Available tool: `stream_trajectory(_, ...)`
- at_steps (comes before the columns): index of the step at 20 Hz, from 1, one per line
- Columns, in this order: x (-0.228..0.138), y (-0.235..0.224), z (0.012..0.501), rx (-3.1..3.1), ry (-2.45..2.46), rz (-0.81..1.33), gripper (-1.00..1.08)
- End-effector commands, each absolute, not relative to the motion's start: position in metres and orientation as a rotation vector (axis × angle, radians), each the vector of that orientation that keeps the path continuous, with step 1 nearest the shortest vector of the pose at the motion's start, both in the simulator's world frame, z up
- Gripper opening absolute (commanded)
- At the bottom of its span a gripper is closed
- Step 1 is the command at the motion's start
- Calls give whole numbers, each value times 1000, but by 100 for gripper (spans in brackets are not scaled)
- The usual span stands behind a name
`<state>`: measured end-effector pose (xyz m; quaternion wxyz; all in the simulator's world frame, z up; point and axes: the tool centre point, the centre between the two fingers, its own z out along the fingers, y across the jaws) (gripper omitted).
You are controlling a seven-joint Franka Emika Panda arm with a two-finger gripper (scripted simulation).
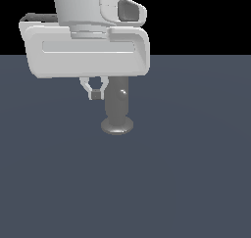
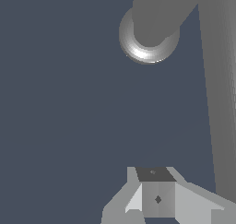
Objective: Turn on the faucet by rotating a designated handle.
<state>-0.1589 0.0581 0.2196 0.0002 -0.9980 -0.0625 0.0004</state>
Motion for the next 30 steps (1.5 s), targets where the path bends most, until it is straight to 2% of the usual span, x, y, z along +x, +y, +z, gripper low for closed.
stream_trajectory(1,-158,58,218,-3135,-198,0,-100)
stream_trajectory(9,-158,58,220,-3135,-197,0,-100)
stream_trajectory(30,-127,-47,220,-3136,-196,0,-100)
